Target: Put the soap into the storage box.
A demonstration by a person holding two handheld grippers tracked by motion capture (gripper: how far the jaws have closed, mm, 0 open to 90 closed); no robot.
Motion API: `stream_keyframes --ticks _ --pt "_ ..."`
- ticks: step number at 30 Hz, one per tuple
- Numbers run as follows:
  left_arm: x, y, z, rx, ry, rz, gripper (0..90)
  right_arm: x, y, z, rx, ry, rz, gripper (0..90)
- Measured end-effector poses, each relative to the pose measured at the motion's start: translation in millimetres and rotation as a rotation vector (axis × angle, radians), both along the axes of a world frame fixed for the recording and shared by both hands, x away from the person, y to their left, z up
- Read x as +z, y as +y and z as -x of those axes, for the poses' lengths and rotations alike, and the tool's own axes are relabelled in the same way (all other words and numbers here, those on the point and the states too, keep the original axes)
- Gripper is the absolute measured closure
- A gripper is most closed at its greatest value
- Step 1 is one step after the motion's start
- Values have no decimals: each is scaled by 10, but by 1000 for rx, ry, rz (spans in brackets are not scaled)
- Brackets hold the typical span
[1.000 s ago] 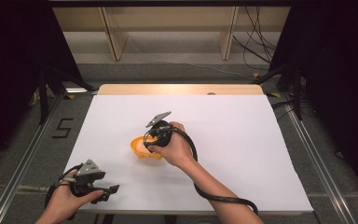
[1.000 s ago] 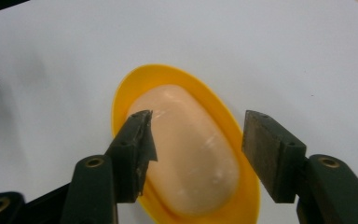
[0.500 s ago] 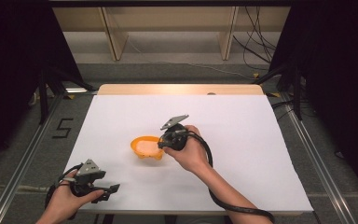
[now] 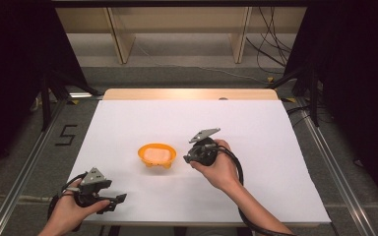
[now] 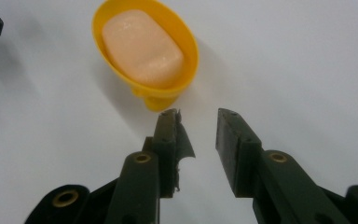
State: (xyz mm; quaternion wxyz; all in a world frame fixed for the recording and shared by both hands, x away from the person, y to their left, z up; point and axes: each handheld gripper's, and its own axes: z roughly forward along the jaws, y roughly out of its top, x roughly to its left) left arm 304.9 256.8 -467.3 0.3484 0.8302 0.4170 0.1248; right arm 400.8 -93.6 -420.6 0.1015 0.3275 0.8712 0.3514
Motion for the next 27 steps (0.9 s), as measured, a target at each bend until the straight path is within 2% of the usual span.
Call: stream_keyframes --ticks 2,3,4,5,7,8,10,12,14,15,16,17,18,20,21,22,23,24,26,27 --pt "1 0 1 -3 1 0 233 -29 -69 30 -9 7 -1 698" --pt "0 -2 1 -2 1 1 233 -62 -105 49 -19 -5 -10 697" --pt "-1 -2 1 -2 1 1 233 -57 -149 72 -27 14 3 695" --pt "4 8 -11 -20 -16 -13 233 -73 -174 82 -27 13 0 694" --pt "-5 -7 -1 1 -2 3 233 -102 -246 119 -43 17 1 688" --pt "-6 -8 -2 1 -2 3 233 -133 -264 132 -51 1 -9 684" --pt "-1 8 -21 -26 -21 -20 234 -138 -318 162 -56 20 4 679" --pt "-4 -3 -8 -9 -11 -2 234 -153 -354 184 -63 24 -2 674" --pt "8 15 -6 -23 2 -19 235 -185 -391 209 -68 26 -6 668" --pt "11 23 -16 -34 -8 -27 235 -217 -406 213 -65 11 -8 664" --pt "13 25 -18 -34 -6 -28 235 -225 -426 226 -73 22 0 664" --pt "10 23 -18 -31 -8 -21 235 -249 -431 245 -90 24 -20 663" --pt "0 16 -23 -18 -23 -10 235 -257 -459 241 -73 18 0 661" --pt "-2 14 -24 -16 -23 -7 236 -283 -504 258 -86 14 -8 658" --pt "7 24 -21 -28 -11 -13 236 -282 -517 273 -99 28 -18 656" --pt "6 23 -21 -27 -12 -10 236 -288 -531 280 -108 26 -26 653" --pt "5 23 -23 -27 -12 -9 237 -306 -547 271 -103 -5 -27 650" --pt "4 23 -24 -28 -12 -11 237 -283 -564 281 -110 21 -24 645" --pt "0 18 -28 -24 -20 -7 238 -285 -577 280 -121 13 -32 642" --pt "1 18 -29 -24 -22 -10 239 -300 -582 268 -115 -11 -37 637"
